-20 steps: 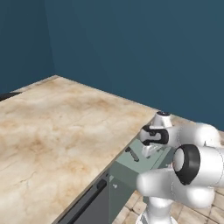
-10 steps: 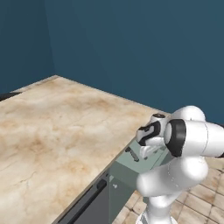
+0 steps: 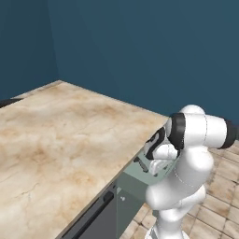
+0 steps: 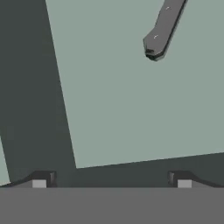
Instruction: Pick up the knife from the drawer and place it on the cutting board. Then place the meat from the plate to the cutting board.
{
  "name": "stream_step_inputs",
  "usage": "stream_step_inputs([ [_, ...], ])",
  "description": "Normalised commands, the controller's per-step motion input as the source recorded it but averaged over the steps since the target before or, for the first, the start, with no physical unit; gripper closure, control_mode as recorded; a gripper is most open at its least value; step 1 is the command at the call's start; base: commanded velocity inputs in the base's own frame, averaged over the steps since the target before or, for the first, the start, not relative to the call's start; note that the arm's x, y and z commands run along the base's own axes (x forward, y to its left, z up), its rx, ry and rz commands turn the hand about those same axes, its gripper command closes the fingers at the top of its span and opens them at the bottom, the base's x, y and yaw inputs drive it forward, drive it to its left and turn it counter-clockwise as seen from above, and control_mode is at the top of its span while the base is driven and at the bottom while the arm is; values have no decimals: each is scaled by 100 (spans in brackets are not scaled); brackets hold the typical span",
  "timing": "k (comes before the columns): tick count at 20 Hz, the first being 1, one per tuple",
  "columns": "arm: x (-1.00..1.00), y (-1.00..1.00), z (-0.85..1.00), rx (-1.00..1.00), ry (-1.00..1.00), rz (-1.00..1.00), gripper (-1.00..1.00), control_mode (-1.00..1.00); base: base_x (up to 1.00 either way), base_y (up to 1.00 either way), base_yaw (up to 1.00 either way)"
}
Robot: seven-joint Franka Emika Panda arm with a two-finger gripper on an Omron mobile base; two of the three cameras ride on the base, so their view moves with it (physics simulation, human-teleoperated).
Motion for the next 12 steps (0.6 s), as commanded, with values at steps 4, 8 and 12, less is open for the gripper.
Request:
stream_step_inputs([
  [4,-38,-25,-31,3,5,3,-100,-100,0,0,0],
  [8,-73,-31,-3,1,0,1,-100,-100,0,0,0],
  [12,-78,-19,-6,0,0,0,-100,-100,0,0,0],
])
